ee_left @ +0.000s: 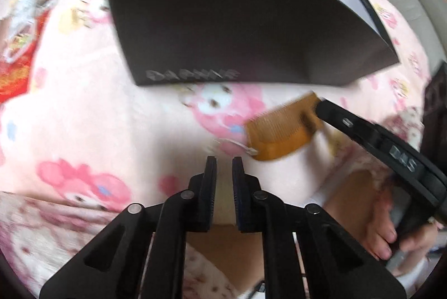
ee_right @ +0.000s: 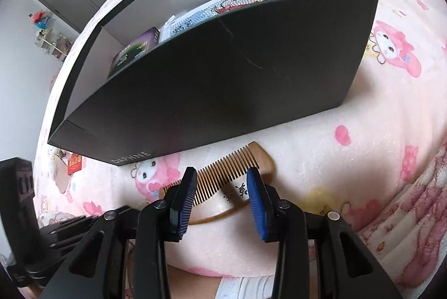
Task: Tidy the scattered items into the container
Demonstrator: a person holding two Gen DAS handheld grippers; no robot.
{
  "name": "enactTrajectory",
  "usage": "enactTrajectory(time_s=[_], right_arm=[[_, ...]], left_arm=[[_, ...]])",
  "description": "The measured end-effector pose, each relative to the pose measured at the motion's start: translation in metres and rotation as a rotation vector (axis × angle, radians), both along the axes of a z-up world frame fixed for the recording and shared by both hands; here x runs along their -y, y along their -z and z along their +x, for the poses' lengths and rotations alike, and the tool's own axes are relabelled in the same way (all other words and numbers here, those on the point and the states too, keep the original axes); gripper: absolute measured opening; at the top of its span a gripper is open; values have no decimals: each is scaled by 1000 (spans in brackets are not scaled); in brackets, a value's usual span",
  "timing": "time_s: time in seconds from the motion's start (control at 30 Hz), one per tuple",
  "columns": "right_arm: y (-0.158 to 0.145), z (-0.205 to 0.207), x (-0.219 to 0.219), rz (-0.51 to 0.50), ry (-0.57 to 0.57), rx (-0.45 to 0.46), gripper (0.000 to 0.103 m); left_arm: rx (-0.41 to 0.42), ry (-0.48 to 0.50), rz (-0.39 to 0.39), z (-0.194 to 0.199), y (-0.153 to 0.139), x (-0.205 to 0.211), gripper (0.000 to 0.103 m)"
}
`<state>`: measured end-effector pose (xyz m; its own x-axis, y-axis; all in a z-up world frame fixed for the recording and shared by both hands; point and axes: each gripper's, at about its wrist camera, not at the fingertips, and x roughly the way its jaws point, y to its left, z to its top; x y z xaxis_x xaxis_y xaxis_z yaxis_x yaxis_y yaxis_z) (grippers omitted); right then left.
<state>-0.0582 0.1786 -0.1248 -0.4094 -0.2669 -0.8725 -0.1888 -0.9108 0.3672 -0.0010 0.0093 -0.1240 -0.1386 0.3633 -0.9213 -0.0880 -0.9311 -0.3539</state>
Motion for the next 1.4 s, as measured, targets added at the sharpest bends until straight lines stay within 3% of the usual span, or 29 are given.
enactTrajectory(time_s=[0.07,0.1,0.23,0.3,0.33,0.4,0.5,0.63,0.73,0.87,1.0,1.13,1.23,1.4], right_arm=[[2,-1,0,2,0,5,33],[2,-1,0,3,-4,8,33],[6,-3,-3,-7,-4,23,33],[7,-4,-6,-25,-7,32,33],[7,-3,-7,-29,-7,30,33],[7,-2,-8,-32,-8,27,33],[6,0,-11,-37,-54,24,33],[7,0,-11,-17,-54,30,34],[11,-3,-8,-10,-63,52,41],[23,-4,-5,-63,-89,99,41],[30,-5,-6,-136,-103,101,41],[29,0,-5,-219,-169,113,37],[23,4,-16,-194,-114,69,37],[31,2,-11,-162,-135,100,37]], left_arm=[[-5,-13,33,2,4,-3,24],[0,-32,45,2,11,-25,26],[49,-94,131,-7,30,-34,27],[30,-105,103,-8,29,-36,17],[9,-114,67,-7,24,-34,5],[-29,-132,-19,-6,13,-24,3],[-46,-178,-61,-5,1,2,3],[-1,-216,70,-3,4,25,7],[-2,-216,53,-2,8,24,23],[-32,-194,115,-2,10,18,23],[-21,-245,28,0,15,22,22],[-62,-319,89,10,5,39,23],[-36,-310,139,12,12,38,23],[-29,-270,101,11,19,24,25]])
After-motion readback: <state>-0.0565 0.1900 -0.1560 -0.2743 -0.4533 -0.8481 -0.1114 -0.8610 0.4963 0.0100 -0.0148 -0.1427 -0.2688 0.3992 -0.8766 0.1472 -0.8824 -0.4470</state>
